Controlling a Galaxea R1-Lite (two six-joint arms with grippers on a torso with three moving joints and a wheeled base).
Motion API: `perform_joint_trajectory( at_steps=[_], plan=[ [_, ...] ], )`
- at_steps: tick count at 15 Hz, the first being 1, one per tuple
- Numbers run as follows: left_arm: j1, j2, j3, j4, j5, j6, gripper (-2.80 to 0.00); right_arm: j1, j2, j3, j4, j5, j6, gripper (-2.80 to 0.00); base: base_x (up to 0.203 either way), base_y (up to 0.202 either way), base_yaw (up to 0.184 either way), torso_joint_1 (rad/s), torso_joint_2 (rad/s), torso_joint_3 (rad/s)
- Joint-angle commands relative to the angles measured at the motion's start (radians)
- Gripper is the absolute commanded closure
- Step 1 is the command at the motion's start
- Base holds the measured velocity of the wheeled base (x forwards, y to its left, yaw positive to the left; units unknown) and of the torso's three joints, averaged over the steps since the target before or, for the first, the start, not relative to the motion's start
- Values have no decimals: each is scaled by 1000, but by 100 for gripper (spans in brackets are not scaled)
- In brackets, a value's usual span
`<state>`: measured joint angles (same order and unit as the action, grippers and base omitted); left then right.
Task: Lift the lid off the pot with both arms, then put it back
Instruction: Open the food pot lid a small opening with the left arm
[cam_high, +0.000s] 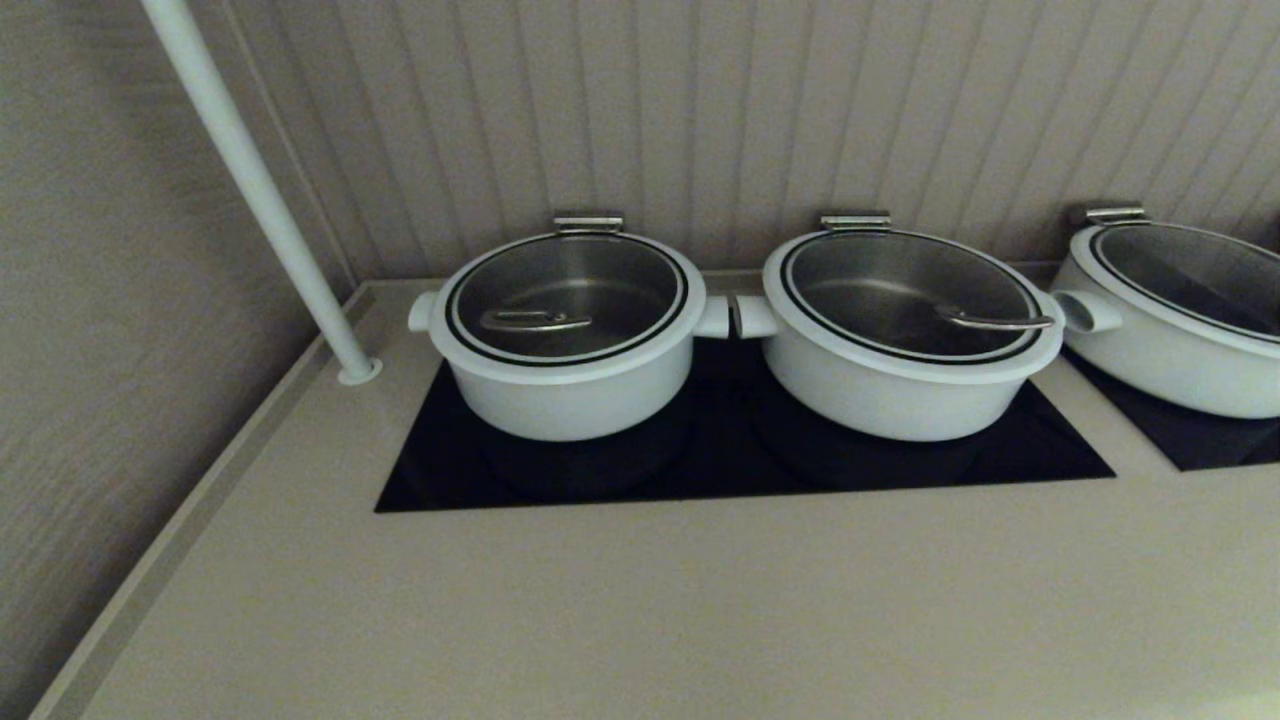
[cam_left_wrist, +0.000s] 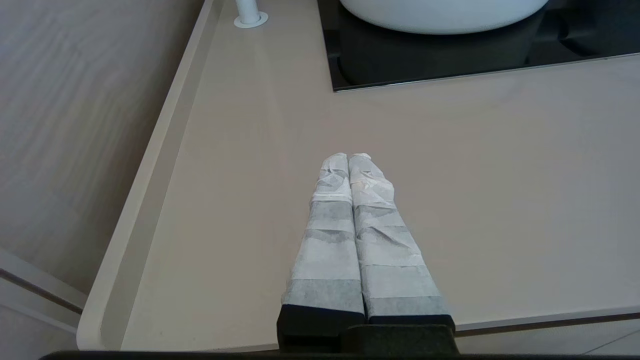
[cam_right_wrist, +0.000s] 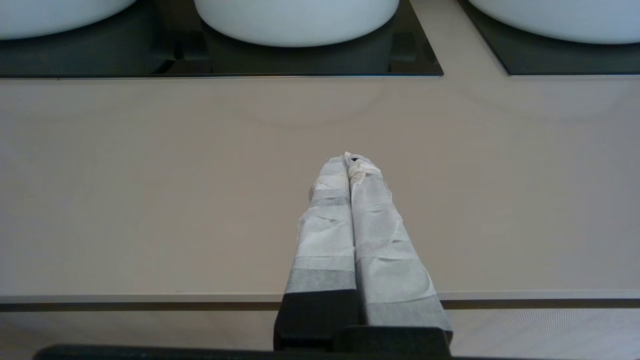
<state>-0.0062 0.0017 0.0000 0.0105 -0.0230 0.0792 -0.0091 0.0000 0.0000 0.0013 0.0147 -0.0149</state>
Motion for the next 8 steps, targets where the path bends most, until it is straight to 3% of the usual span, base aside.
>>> perform_joint_trajectory(
  at_steps=[1, 8],
  plan=[
    [0, 0, 0, 0, 0, 1, 0, 0, 0, 0, 0, 1, -1, 0, 0, 0, 0, 0, 0, 0],
    [0, 0, 0, 0, -2, 2, 0, 0, 0, 0, 0, 1, 0, 0, 0, 0, 0, 0, 0, 0]
  ],
)
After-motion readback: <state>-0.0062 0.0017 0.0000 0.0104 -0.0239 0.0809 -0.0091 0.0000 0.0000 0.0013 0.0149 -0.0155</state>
